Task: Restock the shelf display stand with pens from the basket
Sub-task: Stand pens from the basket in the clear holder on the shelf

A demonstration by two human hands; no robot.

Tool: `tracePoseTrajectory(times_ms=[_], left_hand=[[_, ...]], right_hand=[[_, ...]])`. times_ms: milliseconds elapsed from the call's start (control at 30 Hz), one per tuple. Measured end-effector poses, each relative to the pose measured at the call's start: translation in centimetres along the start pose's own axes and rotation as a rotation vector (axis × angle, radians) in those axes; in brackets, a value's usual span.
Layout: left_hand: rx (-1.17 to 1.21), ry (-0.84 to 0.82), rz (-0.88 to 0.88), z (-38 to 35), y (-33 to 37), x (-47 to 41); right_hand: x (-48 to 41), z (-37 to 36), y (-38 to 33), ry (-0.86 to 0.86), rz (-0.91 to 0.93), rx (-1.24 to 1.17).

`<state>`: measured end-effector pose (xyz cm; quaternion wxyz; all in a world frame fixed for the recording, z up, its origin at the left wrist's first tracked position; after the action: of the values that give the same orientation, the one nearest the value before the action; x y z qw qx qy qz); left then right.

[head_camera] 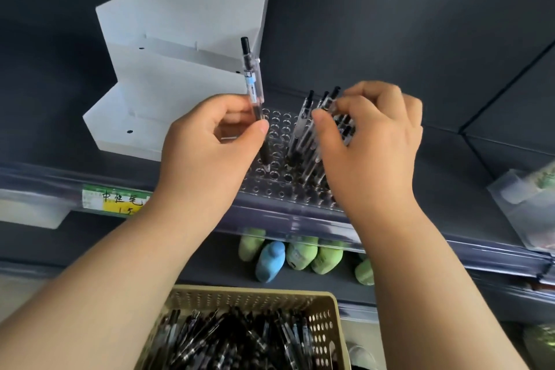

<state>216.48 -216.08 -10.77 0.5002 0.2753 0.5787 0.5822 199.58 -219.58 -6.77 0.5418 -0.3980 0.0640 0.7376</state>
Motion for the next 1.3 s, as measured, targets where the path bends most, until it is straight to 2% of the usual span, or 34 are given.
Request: tracePoseTrajectory(times_ms=[167,533,833,1167,1300], left_hand=[[0.003,-0.020,0.017,0.0,-0.3,0.4],[-0.060,-0.055,0.003,-0.7,-0.9,0.2],[-0.145,-0.124,-0.098,-3.8,-0.7,-0.6],[-0.373,-0.261,-0.197,-6.0,-1.6,0.0],[-0.442,-0.267,-0.193,-6.3,-2.0,0.0]], right_hand=[[-0.3,-1.3,0.3,-0.103,-0.018,0.069],[-1.3,-0.9,-0.5,-0.002,0.070,0.095],[-1.1,0.0,-0.5,-0.041,0.092,0.053],[-0.7,-0.8,-0.1,-0.189,0.113,0.027],[-1.0,-0.6,0.1,-0.192,0.099,0.016]])
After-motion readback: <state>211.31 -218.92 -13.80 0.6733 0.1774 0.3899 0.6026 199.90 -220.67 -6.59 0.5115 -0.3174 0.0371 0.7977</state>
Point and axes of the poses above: each hand's wrist, its own x-axis away from the middle knuckle, its own z-axis out of the back of the hand, y = z × x, the point moved 7 cm from there along -x, towards the middle knuckle, and after that the axes turned 6 degrees about -y, right-handed, at the moved point
